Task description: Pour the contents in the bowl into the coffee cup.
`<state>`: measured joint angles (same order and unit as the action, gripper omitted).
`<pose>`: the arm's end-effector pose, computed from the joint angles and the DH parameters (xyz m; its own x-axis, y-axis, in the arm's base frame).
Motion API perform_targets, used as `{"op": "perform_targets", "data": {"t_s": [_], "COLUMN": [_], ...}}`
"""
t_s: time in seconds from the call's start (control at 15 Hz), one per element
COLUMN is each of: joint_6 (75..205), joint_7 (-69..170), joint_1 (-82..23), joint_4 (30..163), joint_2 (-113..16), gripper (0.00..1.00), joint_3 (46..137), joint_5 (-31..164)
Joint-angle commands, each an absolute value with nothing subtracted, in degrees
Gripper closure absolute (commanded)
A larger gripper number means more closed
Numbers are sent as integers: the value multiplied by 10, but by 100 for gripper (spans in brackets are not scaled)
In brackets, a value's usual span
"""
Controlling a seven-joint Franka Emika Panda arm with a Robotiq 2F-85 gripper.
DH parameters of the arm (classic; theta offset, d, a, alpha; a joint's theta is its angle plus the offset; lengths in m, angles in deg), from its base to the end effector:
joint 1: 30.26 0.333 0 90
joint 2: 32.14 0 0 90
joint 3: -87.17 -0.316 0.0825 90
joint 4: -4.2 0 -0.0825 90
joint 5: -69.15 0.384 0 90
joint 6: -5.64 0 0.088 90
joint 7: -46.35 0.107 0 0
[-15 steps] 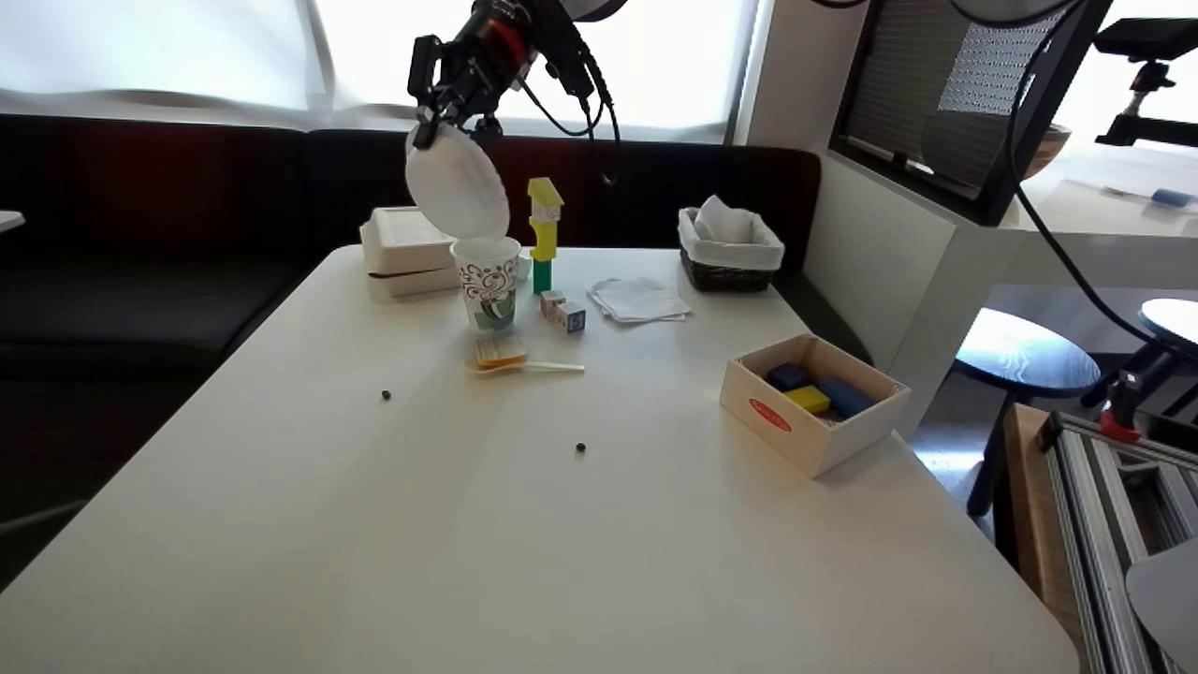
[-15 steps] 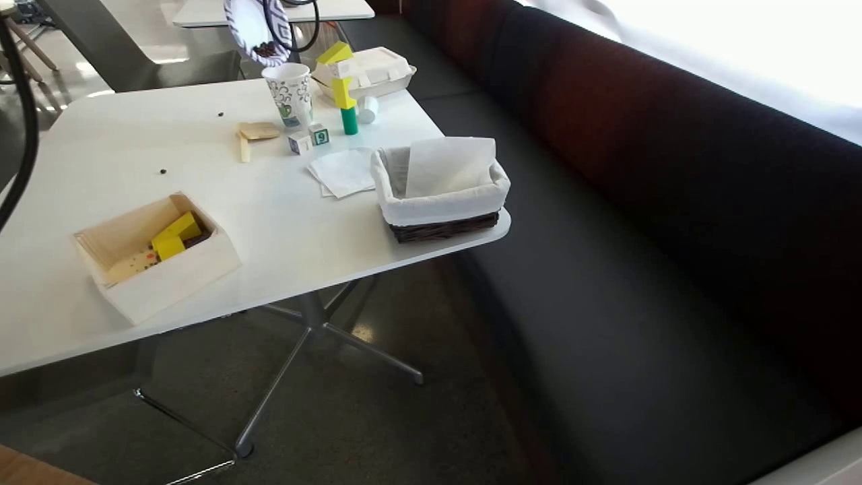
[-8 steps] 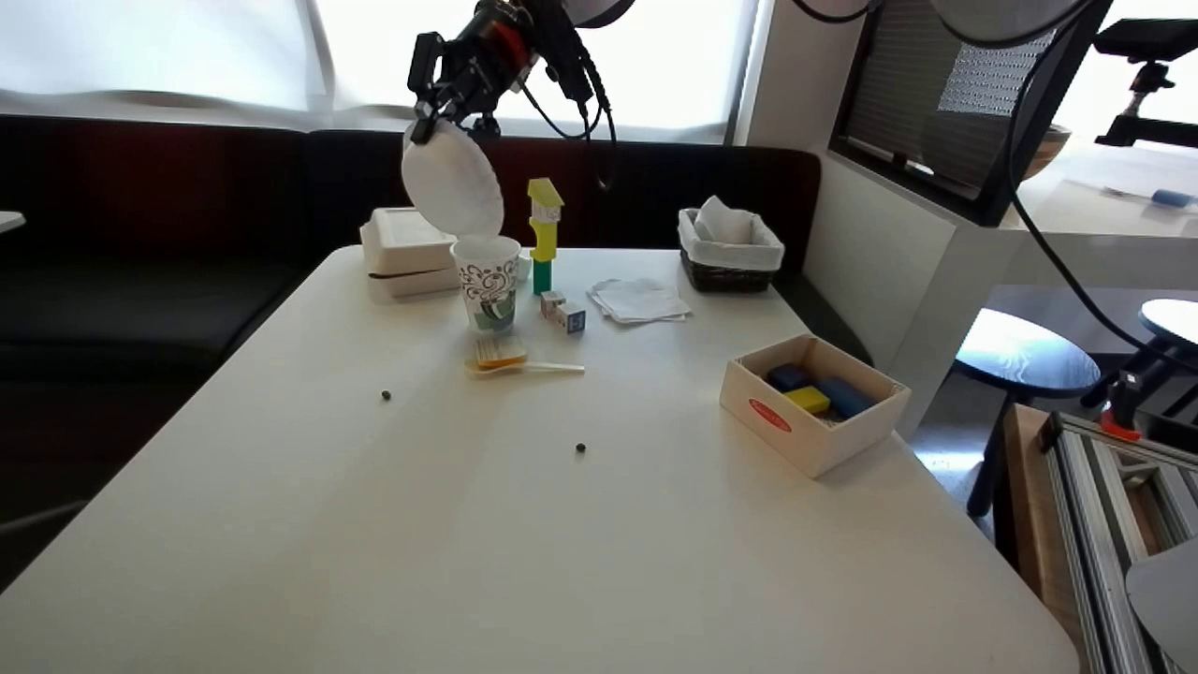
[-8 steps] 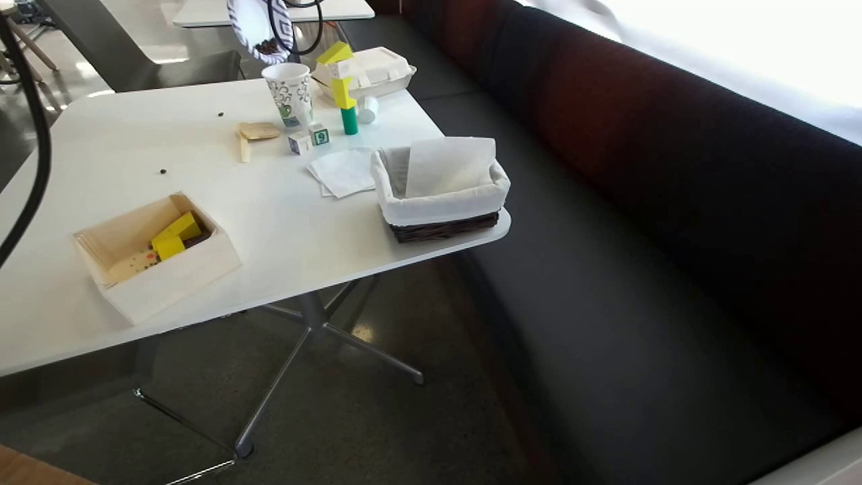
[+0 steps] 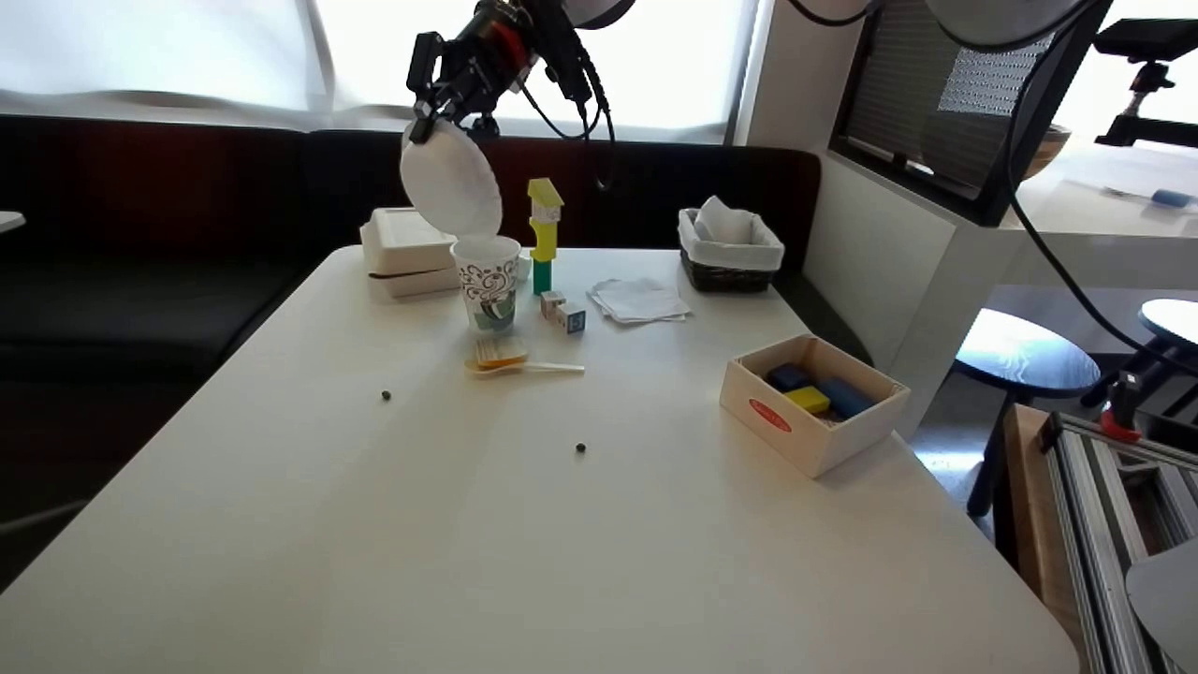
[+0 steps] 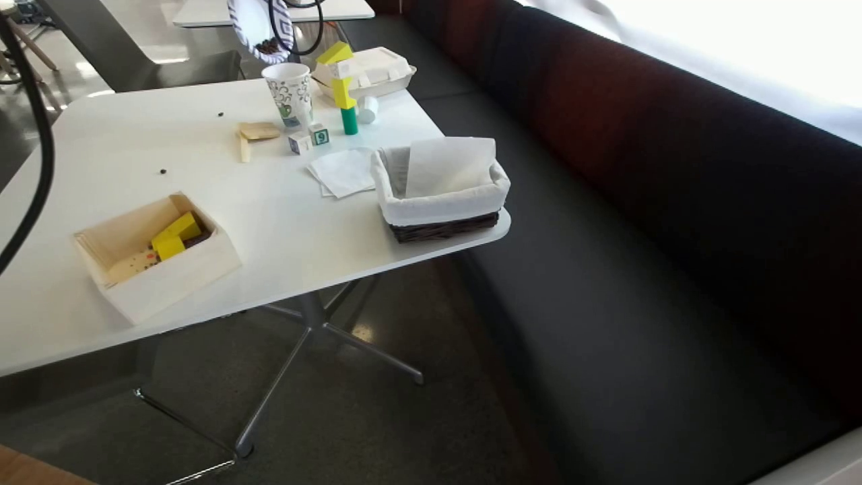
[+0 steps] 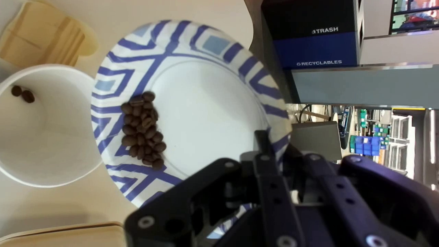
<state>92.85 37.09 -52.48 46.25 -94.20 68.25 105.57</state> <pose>0.7657 -0.1052 0.3257 0.9935 -0.0279 -0.1104 -0.1065 -0.5716 -0.8136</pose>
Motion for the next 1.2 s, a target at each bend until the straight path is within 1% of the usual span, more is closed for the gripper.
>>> {"op": "perform_targets", "data": {"t_s": [0.0,0.47,0.53,1.13], "joint_6": [928,928,927,912], "joint_7": [371,371,370,361], "joint_1": [-525,-525,-527,-543], "joint_4": [462,462,462,464], "joint_2": [-942,-942,-943,-944], "gripper": [94,94,98,98], "joint_3": [682,682,681,674], "joint_5": [1056,1056,1058,1064]}}
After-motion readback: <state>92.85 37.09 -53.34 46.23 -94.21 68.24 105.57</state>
